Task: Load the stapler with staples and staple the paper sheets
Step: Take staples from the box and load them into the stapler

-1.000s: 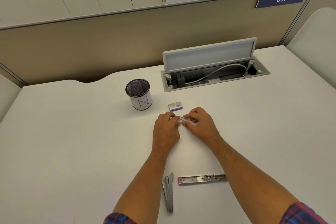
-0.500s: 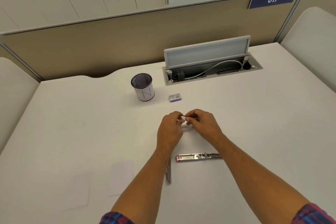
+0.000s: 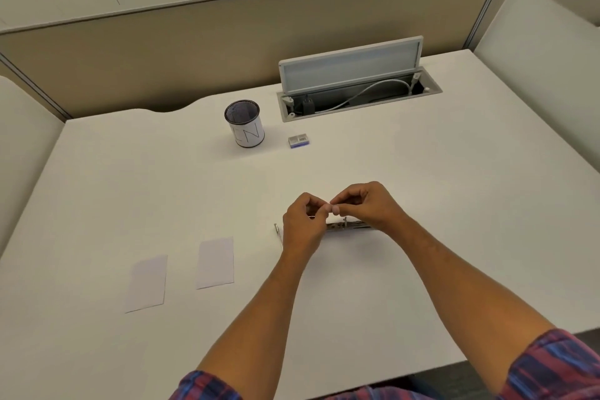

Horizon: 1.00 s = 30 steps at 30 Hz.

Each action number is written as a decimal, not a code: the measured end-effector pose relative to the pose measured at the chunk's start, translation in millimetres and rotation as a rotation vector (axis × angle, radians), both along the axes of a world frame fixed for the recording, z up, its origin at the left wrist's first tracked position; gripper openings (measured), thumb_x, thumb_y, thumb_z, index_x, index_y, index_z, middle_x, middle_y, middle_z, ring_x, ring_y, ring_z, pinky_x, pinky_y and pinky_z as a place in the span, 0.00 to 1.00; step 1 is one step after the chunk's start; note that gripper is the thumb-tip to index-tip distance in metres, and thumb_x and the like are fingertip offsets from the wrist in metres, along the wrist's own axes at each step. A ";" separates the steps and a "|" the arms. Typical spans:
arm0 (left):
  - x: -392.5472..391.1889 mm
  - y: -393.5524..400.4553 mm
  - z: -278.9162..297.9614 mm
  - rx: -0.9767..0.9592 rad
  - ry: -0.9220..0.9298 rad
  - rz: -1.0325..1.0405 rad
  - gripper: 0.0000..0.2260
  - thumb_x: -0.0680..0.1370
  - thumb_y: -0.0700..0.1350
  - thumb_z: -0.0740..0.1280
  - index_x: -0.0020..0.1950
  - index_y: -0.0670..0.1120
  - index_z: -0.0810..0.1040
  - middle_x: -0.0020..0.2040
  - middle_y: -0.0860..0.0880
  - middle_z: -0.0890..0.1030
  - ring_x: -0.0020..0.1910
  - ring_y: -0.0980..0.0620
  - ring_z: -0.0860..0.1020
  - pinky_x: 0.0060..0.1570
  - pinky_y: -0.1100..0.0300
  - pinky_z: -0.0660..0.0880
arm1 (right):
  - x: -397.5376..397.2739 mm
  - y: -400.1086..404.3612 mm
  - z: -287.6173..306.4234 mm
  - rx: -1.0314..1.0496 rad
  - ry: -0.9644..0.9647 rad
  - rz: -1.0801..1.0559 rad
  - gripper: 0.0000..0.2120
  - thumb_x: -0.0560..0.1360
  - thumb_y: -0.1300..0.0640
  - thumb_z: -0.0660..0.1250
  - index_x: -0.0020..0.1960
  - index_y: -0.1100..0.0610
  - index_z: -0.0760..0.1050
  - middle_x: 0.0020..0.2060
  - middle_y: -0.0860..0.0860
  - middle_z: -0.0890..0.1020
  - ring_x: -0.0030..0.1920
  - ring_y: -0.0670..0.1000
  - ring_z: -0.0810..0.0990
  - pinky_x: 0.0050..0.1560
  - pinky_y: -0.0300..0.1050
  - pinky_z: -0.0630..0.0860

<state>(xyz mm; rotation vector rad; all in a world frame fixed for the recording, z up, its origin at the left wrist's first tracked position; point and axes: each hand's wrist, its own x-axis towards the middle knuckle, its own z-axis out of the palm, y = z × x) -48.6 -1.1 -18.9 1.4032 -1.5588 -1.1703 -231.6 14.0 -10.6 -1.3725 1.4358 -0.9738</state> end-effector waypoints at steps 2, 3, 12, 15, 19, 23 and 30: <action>-1.0 2.3 0.0 -0.030 -0.011 -0.042 0.04 0.76 0.44 0.73 0.44 0.49 0.80 0.41 0.55 0.85 0.42 0.58 0.83 0.43 0.57 0.79 | -4.5 5.7 0.9 -0.004 0.015 -0.008 0.06 0.70 0.58 0.81 0.46 0.52 0.88 0.40 0.50 0.89 0.44 0.52 0.88 0.48 0.41 0.82; -0.8 3.6 -0.3 -0.059 -0.026 -0.071 0.03 0.76 0.46 0.74 0.45 0.50 0.80 0.42 0.56 0.84 0.43 0.59 0.82 0.42 0.60 0.76 | -7.1 8.6 1.0 -0.013 0.027 -0.020 0.06 0.70 0.58 0.81 0.46 0.52 0.88 0.41 0.50 0.89 0.44 0.51 0.88 0.48 0.41 0.82; 12.0 14.8 -25.9 -0.508 -0.634 -0.541 0.27 0.76 0.45 0.71 0.75 0.52 0.72 0.62 0.47 0.80 0.58 0.43 0.78 0.57 0.48 0.74 | -31.0 36.5 -12.2 0.026 0.032 -0.254 0.07 0.70 0.65 0.79 0.42 0.55 0.86 0.41 0.49 0.89 0.45 0.51 0.89 0.44 0.41 0.81; 8.1 17.5 -25.3 -0.558 -0.601 -0.548 0.24 0.75 0.35 0.69 0.71 0.46 0.77 0.56 0.44 0.83 0.53 0.38 0.80 0.50 0.46 0.77 | -29.0 42.8 -17.9 0.032 0.104 -0.251 0.08 0.70 0.66 0.78 0.42 0.53 0.86 0.40 0.48 0.88 0.44 0.50 0.88 0.47 0.42 0.83; 2.7 18.1 -20.5 -0.607 -0.675 -0.555 0.22 0.76 0.33 0.66 0.68 0.46 0.77 0.52 0.44 0.84 0.46 0.38 0.79 0.45 0.46 0.76 | -23.6 47.1 -20.7 0.007 0.161 -0.225 0.07 0.71 0.66 0.77 0.43 0.55 0.86 0.40 0.47 0.87 0.43 0.47 0.86 0.48 0.38 0.81; -1.3 15.9 -14.8 -0.605 -0.711 -0.540 0.17 0.73 0.31 0.66 0.59 0.44 0.80 0.43 0.44 0.83 0.40 0.38 0.76 0.38 0.49 0.72 | -24.0 49.7 -19.1 -0.013 0.192 -0.206 0.07 0.72 0.66 0.76 0.44 0.55 0.86 0.41 0.46 0.87 0.44 0.45 0.85 0.47 0.35 0.79; -2.2 19.2 -7.9 -0.634 -0.651 -0.509 0.17 0.67 0.27 0.66 0.53 0.41 0.81 0.41 0.44 0.81 0.38 0.38 0.76 0.37 0.48 0.74 | -28.1 49.8 -10.5 -0.028 0.227 -0.156 0.07 0.71 0.66 0.77 0.45 0.55 0.87 0.42 0.48 0.87 0.44 0.49 0.85 0.49 0.45 0.80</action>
